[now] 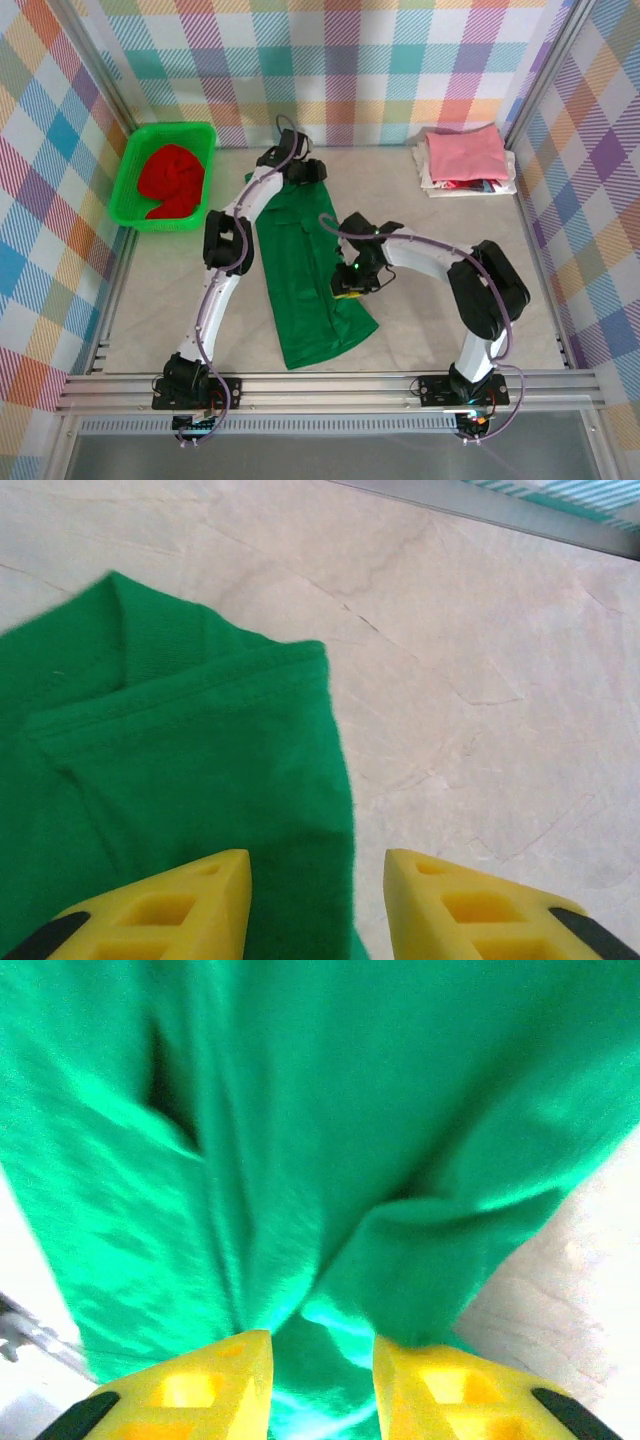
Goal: Fold and stack the t-shirts
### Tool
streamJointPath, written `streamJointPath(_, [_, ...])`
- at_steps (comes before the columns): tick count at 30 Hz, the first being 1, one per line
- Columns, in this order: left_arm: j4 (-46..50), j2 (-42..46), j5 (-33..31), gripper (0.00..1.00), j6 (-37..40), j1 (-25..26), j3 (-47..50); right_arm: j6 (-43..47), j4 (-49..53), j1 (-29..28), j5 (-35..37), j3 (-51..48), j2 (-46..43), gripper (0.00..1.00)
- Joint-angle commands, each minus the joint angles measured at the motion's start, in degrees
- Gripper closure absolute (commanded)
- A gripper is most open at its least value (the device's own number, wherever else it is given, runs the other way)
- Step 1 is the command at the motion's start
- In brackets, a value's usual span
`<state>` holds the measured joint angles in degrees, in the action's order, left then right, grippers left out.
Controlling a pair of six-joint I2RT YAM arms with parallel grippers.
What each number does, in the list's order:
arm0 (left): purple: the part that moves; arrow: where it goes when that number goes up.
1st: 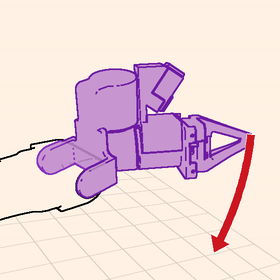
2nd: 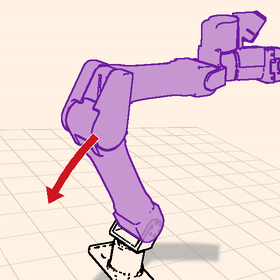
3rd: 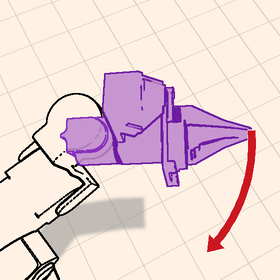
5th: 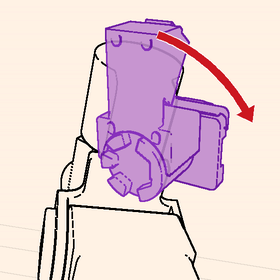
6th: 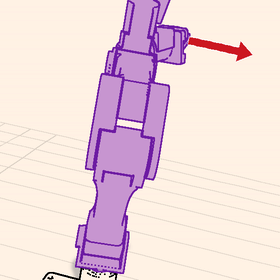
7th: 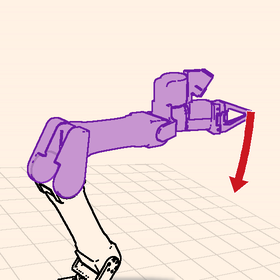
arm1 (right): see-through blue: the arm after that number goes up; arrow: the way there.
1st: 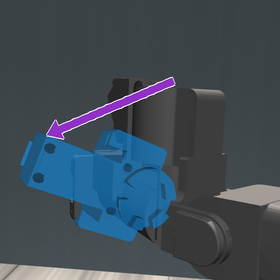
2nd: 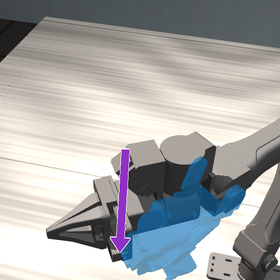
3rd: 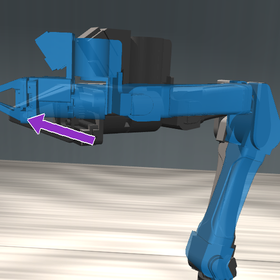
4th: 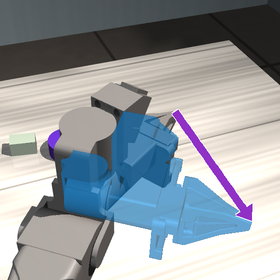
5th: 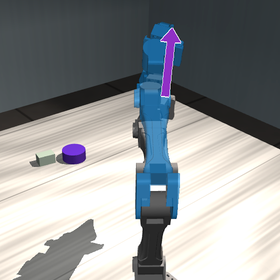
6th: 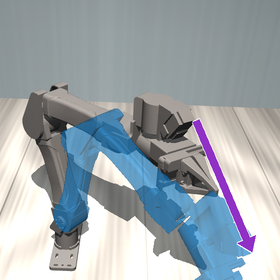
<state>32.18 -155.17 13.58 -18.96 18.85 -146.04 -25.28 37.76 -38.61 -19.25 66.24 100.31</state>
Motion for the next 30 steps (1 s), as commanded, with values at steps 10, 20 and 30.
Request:
streamJointPath(10, [-13.0,37.4,-17.0,0.67,-7.7,-4.8,46.6,2.0,-5.1,6.4,10.5,21.6,10.1,0.79])
streamJointPath(20, [-10.6,29.6,-14.3,0.88,-10.1,-5.6,46.9,1.6,-7.5,6.7,19.0,42.9,29.7,1.0])
streamJointPath(30, [-6.8,15.7,-11.7,0.91,-13.9,-5.7,35.1,-4.8,-5.5,8.2,18.8,56.0,43.8,1.0])
